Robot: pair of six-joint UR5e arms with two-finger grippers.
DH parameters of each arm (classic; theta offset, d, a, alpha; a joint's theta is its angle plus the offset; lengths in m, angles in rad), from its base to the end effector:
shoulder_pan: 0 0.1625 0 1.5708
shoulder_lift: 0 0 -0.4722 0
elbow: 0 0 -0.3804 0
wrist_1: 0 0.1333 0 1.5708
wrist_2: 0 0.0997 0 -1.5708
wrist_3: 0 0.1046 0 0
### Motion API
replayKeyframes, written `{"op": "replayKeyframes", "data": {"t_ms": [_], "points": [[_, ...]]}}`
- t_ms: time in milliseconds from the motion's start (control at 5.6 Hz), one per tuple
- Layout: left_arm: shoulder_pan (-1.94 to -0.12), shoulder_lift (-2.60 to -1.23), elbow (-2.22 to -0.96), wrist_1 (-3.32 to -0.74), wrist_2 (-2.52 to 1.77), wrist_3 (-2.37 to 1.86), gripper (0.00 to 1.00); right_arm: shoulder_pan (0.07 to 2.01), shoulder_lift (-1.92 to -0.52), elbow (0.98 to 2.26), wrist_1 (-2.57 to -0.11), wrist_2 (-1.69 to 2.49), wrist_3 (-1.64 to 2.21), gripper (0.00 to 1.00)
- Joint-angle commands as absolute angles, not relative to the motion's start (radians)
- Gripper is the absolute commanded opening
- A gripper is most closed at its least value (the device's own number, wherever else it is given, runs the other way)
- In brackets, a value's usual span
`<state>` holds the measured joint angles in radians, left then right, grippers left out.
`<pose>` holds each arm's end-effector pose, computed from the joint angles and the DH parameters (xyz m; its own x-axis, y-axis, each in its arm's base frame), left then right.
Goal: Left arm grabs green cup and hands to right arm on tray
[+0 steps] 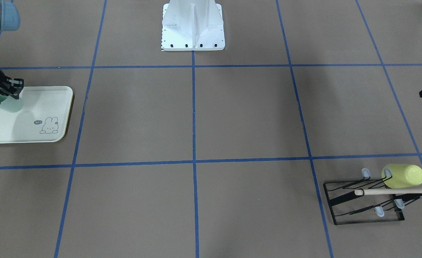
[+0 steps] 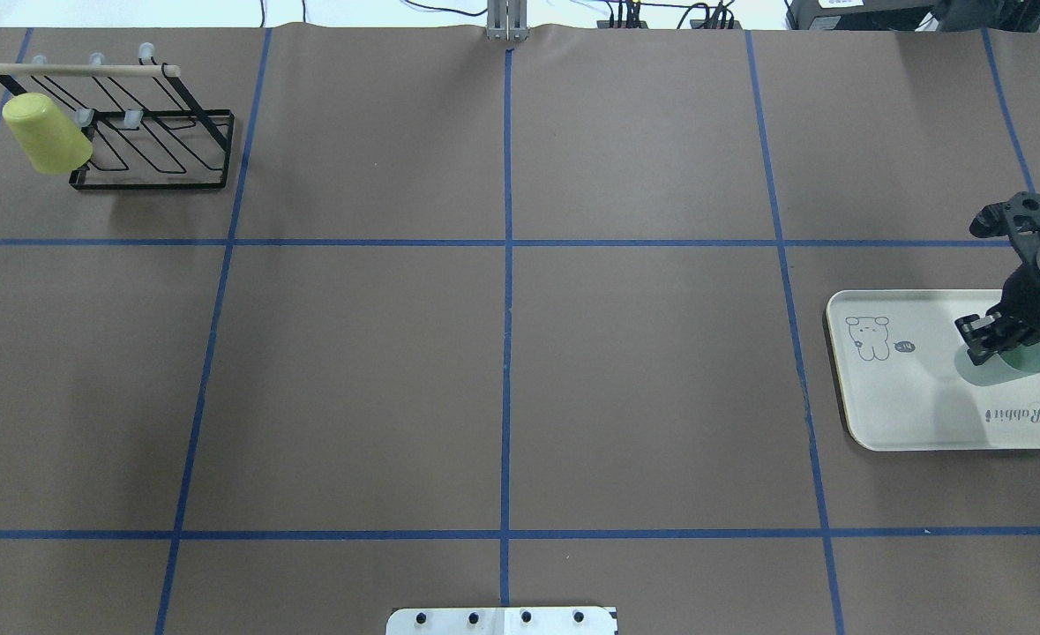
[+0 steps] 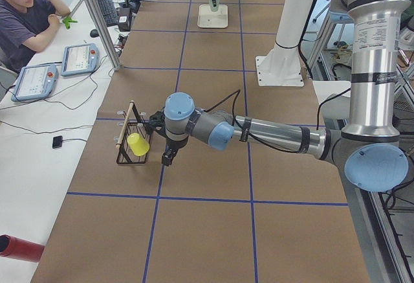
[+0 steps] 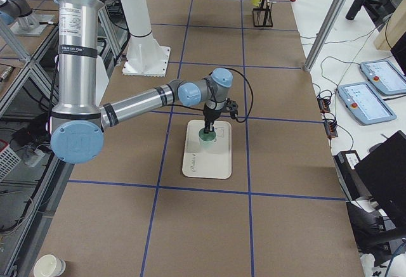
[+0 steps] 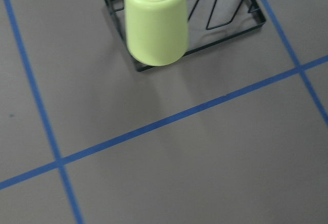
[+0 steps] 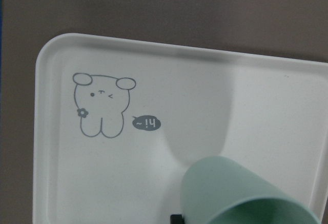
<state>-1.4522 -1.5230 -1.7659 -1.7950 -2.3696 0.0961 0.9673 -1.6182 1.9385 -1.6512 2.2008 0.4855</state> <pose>-0.0020 -0.4767 0.6101 0.6483 0.4280 -0.6297 -0.1733 0.8883 0.4254 -0.1996 -0.4158 0.5728 0.7754 -0.1343 0.6170 0.2142 0.9751 -0.0569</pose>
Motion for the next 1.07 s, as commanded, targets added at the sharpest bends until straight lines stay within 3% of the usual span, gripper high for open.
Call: {"op": "replayKeyframes", "data": {"t_ms": [0, 179, 893], "points": [[-1.499, -1.523, -1.77, -1.71, -2.37, 0.216, 1.0, 0.95, -1.562, 1.876, -1.66, 2.185, 0.48, 0.45], [-1.499, -1.519, -1.77, -1.71, -2.37, 0.216, 1.0, 0.951, -1.554, 1.859, -1.652, 2.174, 0.479, 0.99], [-1.582, -1.471, -1.77, -1.636, -2.388, 0.203, 1.0, 1.168, -1.525, 1.969, -1.782, 2.191, 0.354, 1.0]]}}
